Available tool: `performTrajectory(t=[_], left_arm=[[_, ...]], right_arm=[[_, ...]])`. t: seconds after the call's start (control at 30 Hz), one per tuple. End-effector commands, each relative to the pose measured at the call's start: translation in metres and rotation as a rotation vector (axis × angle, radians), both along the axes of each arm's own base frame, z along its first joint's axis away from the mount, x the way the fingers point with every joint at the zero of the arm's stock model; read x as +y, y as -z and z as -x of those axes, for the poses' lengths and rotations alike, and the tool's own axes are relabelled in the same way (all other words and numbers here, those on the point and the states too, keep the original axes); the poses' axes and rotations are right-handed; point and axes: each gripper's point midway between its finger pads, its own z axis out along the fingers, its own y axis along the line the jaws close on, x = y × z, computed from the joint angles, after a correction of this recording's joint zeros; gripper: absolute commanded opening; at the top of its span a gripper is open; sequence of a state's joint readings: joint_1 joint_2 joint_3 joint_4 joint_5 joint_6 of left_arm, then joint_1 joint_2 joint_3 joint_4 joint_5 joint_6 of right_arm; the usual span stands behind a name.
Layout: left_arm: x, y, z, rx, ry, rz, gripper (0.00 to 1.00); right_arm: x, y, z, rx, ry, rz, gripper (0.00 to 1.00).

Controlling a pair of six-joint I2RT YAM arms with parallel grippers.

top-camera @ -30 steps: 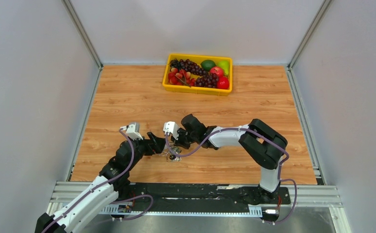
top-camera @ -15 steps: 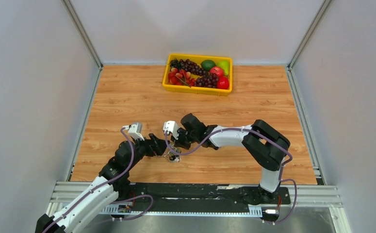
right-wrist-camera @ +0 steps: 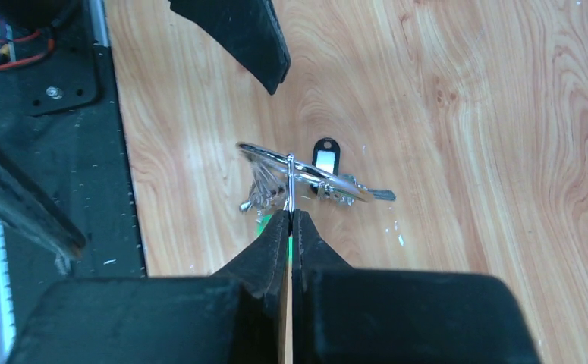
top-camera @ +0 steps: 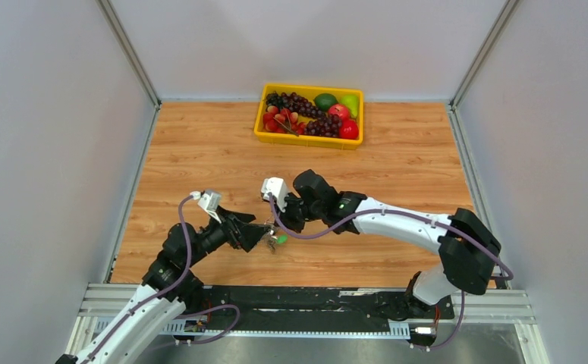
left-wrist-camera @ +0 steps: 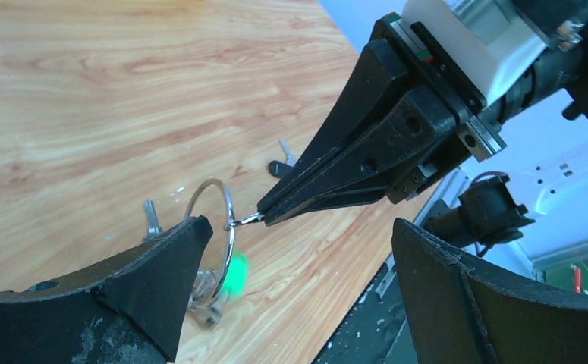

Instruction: Put the keys on the keyring

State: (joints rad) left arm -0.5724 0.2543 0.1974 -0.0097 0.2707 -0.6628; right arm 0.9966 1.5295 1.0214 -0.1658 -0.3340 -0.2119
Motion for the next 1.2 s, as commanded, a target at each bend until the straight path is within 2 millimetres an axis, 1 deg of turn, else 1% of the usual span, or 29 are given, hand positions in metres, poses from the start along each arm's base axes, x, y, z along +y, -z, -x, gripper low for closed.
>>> performTrajectory(t=[0.0, 0.13, 0.17, 0.2, 0.27, 0.33, 0.5, 0.6, 0.7, 0.77, 0.8, 0.83, 0.9, 1.03, 1.13, 1.17], left_arm=[[-0.001, -0.037, 0.013, -0.115, 0.065, 0.009, 1.00], [0.000, -0.071, 0.024, -0.234, 0.103, 0.045, 1.00], [-0.002, -0.074, 0.029, -0.248, 0.131, 0.048, 1.00], [-0.003, -0.085, 0.031, -0.293, 0.142, 0.060, 1.00], [-0.006, -0.095, 0.037, -0.343, 0.180, 0.065, 1.00], [-0.007, -0.101, 0.040, -0.385, 0.199, 0.062, 1.00], [-0.010, -0.108, 0.042, -0.461, 0.223, 0.077, 1.00], [-0.012, -0.111, 0.038, -0.473, 0.216, 0.086, 1.00], [-0.014, -0.113, 0.036, -0.487, 0.221, 0.092, 1.00], [-0.017, -0.120, 0.037, -0.514, 0.236, 0.116, 1.00], [-0.020, -0.116, 0.036, -0.505, 0.244, 0.114, 1.00], [-0.020, -0.118, 0.036, -0.523, 0.246, 0.116, 1.00], [-0.024, -0.115, 0.034, -0.535, 0.248, 0.103, 1.00], [-0.033, -0.113, 0.032, -0.567, 0.254, 0.064, 1.00], [-0.045, -0.109, 0.031, -0.575, 0.268, 0.019, 1.00], [-0.048, -0.107, 0.025, -0.589, 0.253, -0.019, 1.00]], right_arm=[[-0.006, -0.037, 0.016, 0.039, 0.021, -0.045, 0.00], [-0.017, -0.051, 0.022, 0.091, 0.074, -0.016, 0.00], [-0.019, -0.056, 0.023, 0.111, 0.087, -0.011, 0.00], [-0.021, -0.059, 0.026, 0.137, 0.102, 0.000, 0.00], [-0.021, -0.075, 0.028, 0.172, 0.115, 0.008, 0.00], [-0.024, -0.087, 0.034, 0.228, 0.140, 0.010, 0.00], [-0.031, -0.119, 0.041, 0.265, 0.178, -0.027, 0.00], [-0.035, -0.132, 0.045, 0.296, 0.198, -0.023, 0.00], [-0.040, -0.139, 0.050, 0.325, 0.203, -0.002, 0.00], [-0.039, -0.142, 0.055, 0.354, 0.191, 0.006, 0.00], [-0.039, -0.143, 0.057, 0.370, 0.186, 0.010, 0.00], [-0.039, -0.142, 0.059, 0.386, 0.182, 0.017, 0.00], [-0.038, -0.143, 0.062, 0.408, 0.184, 0.028, 0.00], [-0.038, -0.150, 0.061, 0.433, 0.198, 0.035, 0.00], [-0.037, -0.147, 0.061, 0.466, 0.203, 0.060, 0.00], [-0.037, -0.145, 0.059, 0.474, 0.210, 0.072, 0.00]])
